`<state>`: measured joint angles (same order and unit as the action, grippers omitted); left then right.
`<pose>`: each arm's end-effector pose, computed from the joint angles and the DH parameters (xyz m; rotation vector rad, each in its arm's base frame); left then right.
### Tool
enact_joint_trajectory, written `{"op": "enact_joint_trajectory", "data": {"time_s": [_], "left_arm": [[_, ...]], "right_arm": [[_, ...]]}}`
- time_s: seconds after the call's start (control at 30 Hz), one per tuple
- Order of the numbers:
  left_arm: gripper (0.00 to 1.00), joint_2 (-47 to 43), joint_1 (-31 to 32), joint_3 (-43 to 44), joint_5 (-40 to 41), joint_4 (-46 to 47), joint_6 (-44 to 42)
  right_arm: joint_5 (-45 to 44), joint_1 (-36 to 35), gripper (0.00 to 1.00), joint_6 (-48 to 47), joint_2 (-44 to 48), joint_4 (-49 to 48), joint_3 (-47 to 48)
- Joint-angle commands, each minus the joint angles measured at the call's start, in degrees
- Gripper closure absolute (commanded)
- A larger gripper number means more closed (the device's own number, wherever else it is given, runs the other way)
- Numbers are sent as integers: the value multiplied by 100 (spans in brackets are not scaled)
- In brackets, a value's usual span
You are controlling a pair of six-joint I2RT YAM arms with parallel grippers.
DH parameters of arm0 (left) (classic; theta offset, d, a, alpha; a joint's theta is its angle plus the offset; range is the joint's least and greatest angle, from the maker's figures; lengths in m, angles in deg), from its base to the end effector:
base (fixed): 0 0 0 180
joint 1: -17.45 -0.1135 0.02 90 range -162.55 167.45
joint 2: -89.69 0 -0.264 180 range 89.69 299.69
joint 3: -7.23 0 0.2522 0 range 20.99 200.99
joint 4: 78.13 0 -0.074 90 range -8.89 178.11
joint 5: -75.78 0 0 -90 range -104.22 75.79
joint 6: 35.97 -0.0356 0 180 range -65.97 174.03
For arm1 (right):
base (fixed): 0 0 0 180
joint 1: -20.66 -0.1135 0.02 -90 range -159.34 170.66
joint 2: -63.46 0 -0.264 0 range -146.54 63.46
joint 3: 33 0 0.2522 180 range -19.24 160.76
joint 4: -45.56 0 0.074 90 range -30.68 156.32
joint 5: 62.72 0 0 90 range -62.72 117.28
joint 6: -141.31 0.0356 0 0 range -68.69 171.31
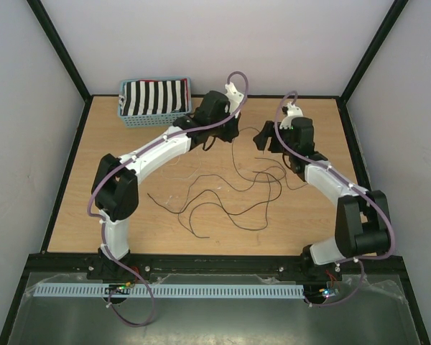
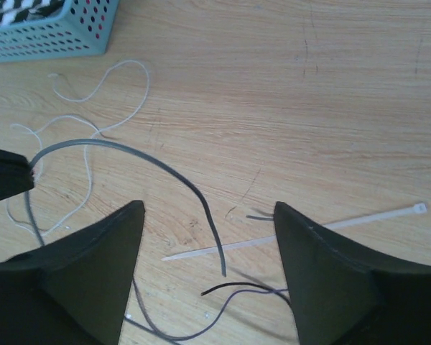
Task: Zip-tie the wires
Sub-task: Pick up the cable at the center of the board.
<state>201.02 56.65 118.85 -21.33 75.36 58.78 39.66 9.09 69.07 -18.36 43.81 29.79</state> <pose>0.3586 -0.2981 0.3124 0.6919 1.9604 -0.6033 0.3166 0.0726 0.2603 -0.0488 1.9019 0.5525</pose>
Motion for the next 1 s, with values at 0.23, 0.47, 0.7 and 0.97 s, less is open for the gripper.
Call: {"op": "enact_joint_trajectory", "data": {"time_s": [0.23, 0.47, 0.7, 0.97], "left_arm": [[100, -343, 0, -235, -46, 152, 26], [97, -436, 0, -339, -128, 167, 29], [44, -793, -102, -579, -384, 231, -479], [29, -1500, -182, -1185, -1437, 436, -1498]], "right_arm": [[364, 20, 84, -150, -546, -290, 585], [371, 19, 100, -314, -179, 0, 614], [631, 23, 100, -824, 191, 1156, 870], [1570, 23, 100, -915, 414, 2789, 1202]]}}
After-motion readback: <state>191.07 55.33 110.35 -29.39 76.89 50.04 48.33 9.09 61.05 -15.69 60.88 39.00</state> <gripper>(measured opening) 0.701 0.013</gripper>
